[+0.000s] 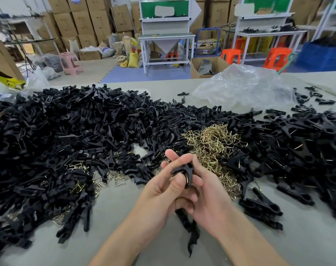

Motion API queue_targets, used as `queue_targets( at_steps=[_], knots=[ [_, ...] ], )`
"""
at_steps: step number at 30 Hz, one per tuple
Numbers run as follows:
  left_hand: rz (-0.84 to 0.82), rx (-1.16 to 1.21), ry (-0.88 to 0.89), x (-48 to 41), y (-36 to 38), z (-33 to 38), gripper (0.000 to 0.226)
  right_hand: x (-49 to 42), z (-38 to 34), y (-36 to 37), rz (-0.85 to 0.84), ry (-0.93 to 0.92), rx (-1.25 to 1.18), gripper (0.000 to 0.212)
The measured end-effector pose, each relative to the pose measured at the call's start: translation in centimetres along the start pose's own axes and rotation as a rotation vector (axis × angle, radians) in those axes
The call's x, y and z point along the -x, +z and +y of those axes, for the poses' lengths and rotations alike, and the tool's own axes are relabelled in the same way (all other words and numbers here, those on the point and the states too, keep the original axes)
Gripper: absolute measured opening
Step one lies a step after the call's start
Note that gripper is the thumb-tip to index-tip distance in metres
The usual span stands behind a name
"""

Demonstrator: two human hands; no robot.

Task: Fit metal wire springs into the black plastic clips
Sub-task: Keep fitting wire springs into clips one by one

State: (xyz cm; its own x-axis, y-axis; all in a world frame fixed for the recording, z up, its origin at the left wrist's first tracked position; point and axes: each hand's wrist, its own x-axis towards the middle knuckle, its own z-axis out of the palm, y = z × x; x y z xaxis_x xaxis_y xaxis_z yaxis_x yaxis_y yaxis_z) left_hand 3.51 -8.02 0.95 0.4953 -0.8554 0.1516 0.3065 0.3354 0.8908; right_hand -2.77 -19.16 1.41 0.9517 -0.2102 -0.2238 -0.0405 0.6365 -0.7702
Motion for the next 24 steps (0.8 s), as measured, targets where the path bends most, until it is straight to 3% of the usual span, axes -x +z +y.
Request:
queue_targets(
  at_steps=[11, 14, 18, 21, 24],
  knots=[
    [-0.03, -0.307, 0.009, 0.3, 0.6, -0.6, 0.031, -0.6, 0.1, -0.8, -0.056, -0.017, -0.171, 0.054],
    [-0.066, -0.258, -0.025, 0.3, 0.7, -0.5, 0.033, -0.6, 0.1, -0.8, -0.057, -0.022, -0.131, 0.054],
    [-0.053, -0.116, -0.047, 0.2, 1.1, -0.5, 0.034, -0.2, -0.1, -0.8, -0.024, -0.023, -0.173, 0.036],
    [-0.024, 0.101, -0.083, 0.3, 0.8, 0.0, 0.039, 0.3, -0.4, -0.5, -0.097, 0.027, -0.198, 0.059],
    [-0.014, 0.238, -0.073, 0.3, 0.4, 0.3, 0.045, 0.7, -0.4, -0.1, -0.185, 0.006, -0.25, 0.065]
  ],
)
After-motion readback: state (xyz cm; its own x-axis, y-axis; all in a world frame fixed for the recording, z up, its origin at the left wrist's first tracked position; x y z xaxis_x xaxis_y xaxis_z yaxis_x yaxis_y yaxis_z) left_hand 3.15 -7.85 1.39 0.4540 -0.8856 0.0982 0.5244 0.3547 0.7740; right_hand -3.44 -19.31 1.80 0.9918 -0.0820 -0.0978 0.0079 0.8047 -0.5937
